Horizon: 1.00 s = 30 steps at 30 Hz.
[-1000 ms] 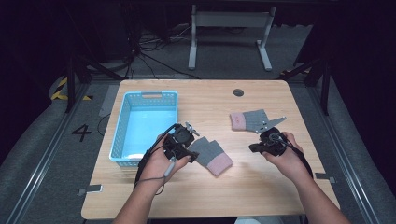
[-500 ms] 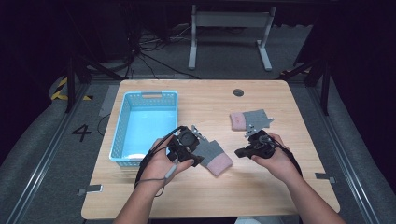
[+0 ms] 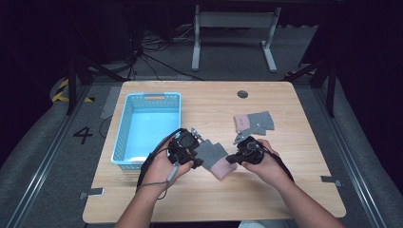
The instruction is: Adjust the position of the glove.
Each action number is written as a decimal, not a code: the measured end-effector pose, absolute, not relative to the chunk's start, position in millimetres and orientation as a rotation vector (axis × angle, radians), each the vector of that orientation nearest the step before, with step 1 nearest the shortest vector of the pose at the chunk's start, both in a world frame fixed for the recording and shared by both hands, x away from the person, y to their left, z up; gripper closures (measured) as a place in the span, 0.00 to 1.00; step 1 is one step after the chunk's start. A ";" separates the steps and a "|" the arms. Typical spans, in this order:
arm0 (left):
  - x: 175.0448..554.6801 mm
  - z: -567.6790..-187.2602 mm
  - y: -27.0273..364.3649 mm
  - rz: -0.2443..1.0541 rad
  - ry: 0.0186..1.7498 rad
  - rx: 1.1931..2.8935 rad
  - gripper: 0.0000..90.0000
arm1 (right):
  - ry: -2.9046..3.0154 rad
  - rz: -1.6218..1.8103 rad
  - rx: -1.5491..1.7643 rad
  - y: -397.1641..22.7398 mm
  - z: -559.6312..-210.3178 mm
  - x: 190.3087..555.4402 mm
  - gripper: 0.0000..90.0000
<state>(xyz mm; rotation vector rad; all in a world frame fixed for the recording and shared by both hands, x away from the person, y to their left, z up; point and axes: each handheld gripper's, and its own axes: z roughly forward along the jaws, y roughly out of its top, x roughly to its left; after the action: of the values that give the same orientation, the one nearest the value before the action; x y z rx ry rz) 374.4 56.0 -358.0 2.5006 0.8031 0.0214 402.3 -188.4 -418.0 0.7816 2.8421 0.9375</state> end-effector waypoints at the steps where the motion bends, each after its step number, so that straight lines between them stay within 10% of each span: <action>1: 374.3 -358.5 56.6 0.010 0.810 2.487 0.67 | 2.846 0.926 0.768 -185.3 -419.3 401.5 1.00; 30: 374.2 -358.5 56.6 0.006 0.800 2.464 0.64 | 2.916 0.810 0.721 -173.3 -430.0 390.8 1.00</action>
<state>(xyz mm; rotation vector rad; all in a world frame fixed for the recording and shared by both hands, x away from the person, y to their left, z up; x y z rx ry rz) 374.2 56.6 -358.5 2.4639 0.8004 0.0055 390.8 -173.3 -430.0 0.7205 2.9157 0.8096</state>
